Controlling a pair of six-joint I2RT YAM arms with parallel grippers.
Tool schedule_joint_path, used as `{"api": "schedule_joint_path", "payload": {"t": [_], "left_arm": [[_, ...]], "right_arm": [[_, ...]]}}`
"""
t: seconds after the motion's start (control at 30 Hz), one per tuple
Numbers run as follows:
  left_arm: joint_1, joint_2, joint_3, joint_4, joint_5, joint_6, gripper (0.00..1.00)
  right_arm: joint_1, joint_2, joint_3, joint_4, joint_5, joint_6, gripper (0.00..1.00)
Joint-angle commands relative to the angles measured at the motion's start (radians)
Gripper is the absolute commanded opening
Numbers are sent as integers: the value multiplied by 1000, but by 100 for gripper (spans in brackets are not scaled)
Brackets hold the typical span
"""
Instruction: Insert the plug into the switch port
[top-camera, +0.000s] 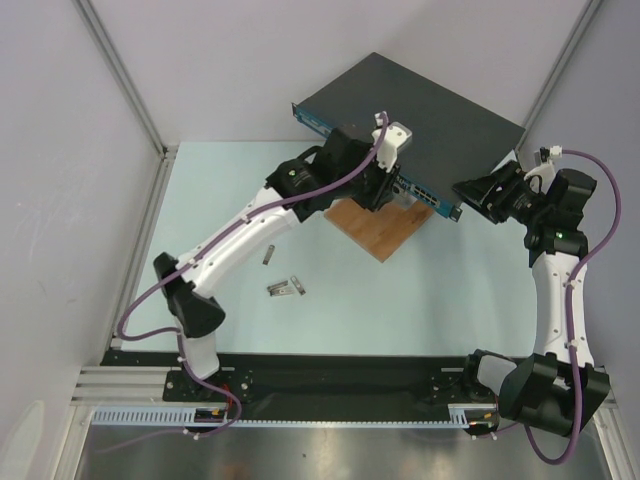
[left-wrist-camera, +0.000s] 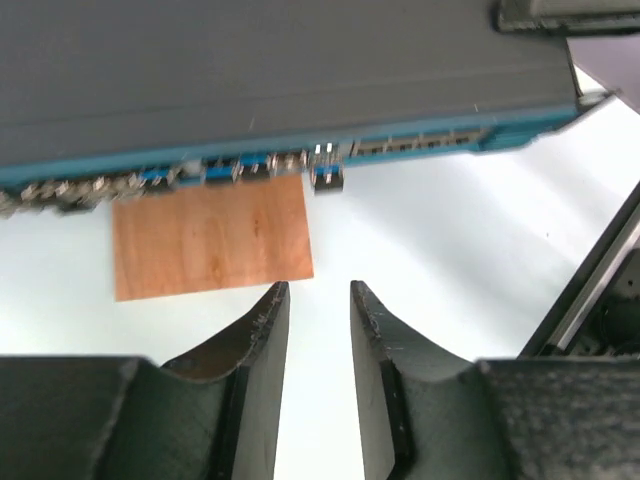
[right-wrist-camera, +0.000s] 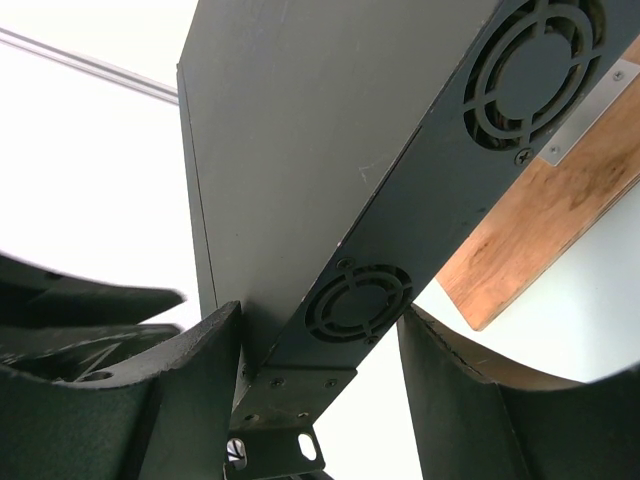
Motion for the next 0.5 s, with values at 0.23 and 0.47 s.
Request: {"api": "schedule_joint_path", "payload": {"t": [0.23,0.47], "left_arm": [[7,-47,-10,44,63,30,17],[7,24,55,46,84,7,4]], "right_arm": [[65,47,16,114,-71,-51,0],[68,44,8,116,-71,-42,0]]}}
